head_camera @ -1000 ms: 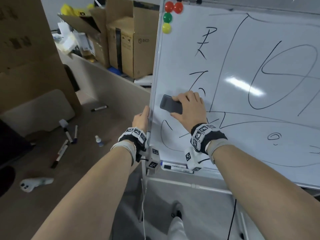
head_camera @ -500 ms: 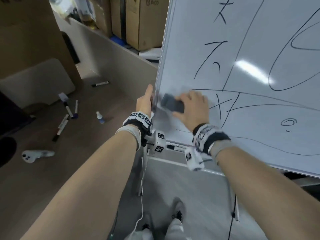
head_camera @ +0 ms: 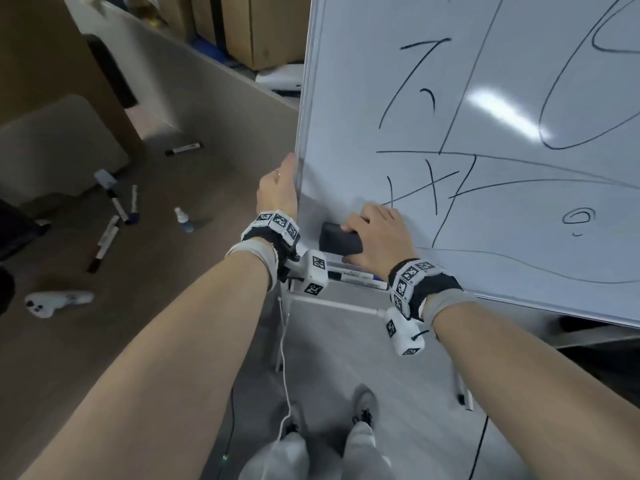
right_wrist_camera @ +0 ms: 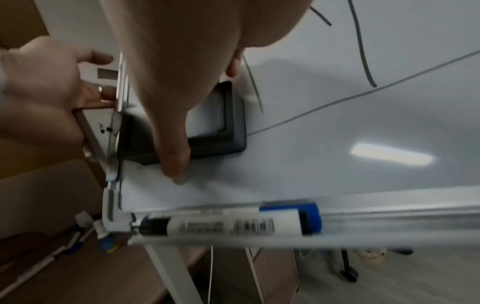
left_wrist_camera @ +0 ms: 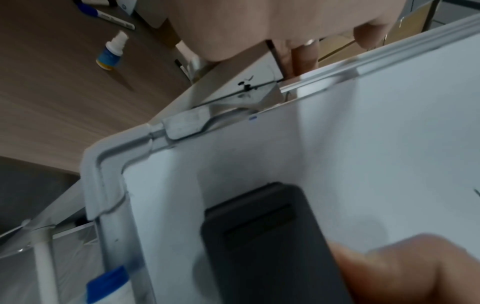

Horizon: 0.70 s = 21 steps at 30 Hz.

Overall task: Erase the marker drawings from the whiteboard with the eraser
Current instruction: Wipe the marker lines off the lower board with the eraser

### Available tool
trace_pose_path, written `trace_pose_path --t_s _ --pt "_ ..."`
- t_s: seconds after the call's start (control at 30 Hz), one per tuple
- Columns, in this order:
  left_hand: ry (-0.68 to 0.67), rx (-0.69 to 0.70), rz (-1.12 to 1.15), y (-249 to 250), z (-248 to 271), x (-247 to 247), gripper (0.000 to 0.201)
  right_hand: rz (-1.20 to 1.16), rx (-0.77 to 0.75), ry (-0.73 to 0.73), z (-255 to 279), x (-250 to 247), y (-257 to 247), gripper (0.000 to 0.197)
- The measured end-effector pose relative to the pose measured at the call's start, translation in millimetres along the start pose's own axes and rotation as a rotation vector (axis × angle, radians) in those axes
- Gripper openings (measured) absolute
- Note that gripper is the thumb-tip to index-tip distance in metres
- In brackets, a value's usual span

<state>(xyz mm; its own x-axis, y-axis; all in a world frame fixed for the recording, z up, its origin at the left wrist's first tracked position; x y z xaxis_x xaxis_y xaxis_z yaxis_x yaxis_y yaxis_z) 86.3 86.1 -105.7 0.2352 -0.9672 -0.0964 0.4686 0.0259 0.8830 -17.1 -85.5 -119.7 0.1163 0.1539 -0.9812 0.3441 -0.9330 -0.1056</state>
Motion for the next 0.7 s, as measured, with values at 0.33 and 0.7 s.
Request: trace_pose_path --t_s 0.33,0.7 --pt "-0.11 -0.057 -0.059 29 12 -14 0.04 -0.015 0.287 0.336 -24 -106 52 0.058" --pt "0.017 -0.015 -0.125 22 28 -12 0.055 -0.103 0.109 0.016 11 -27 15 0.053"
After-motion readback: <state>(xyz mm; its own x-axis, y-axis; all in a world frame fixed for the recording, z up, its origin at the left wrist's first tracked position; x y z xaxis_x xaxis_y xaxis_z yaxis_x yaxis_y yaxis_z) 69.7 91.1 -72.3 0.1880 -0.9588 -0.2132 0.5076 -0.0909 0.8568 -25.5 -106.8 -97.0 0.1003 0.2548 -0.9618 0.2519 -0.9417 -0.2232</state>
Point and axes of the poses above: each hand's wrist, its own z-axis away from the middle knuckle, its own x-axis out of the palm, y = z × x, the point moved 2 cm from there along -z, towards the middle knuckle, and after that the axes turned 10 degrees about -x, right-handed, at the moved point
